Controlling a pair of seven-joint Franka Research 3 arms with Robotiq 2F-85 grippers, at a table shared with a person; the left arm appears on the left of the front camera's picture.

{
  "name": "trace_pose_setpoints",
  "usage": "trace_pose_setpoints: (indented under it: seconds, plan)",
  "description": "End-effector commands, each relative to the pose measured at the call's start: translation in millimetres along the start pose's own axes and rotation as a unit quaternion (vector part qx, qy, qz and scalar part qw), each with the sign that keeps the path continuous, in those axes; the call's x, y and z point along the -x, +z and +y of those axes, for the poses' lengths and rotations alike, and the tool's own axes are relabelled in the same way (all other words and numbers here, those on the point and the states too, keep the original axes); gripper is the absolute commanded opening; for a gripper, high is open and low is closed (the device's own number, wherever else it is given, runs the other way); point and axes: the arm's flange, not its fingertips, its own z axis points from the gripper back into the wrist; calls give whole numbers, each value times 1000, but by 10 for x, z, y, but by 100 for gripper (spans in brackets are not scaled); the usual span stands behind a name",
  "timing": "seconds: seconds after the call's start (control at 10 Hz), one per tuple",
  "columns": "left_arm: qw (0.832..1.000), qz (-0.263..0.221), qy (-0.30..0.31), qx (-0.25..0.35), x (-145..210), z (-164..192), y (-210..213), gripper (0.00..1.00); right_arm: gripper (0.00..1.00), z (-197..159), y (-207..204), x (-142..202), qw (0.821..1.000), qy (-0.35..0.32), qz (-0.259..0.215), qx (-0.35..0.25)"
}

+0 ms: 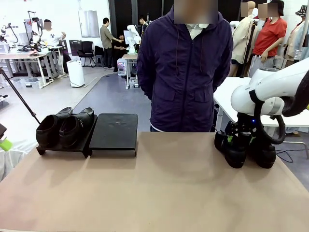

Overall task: Organize the shoes by placing them on the stand.
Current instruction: Pick up one Shoe and place it in the middle of the table.

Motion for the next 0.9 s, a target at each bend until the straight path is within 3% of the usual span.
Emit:
trace_pose_setpoints:
  seconds: [0.0, 0.2, 0.3, 0.4, 0.8]
  plan:
    - [1000, -5, 8, 2, 3, 3, -7, 100, 100, 37, 25, -105, 1000, -9, 13, 10]
    - [1000, -5, 8, 2, 3, 3, -7, 100, 100, 45, -12, -116, 1000, -14, 23, 16]
    - [1000, -5, 8, 2, 3, 3, -7, 100, 44, 34, -29, -123, 999, -8, 32, 8]
    - [1000, -5, 8, 2, 3, 3, -7, 100, 0, 32, -34, -124, 999, -10, 36, 10]
    - [1000, -5, 8, 2, 3, 3, -7, 100, 0, 23, -39, -125, 999, -3, 50, -5]
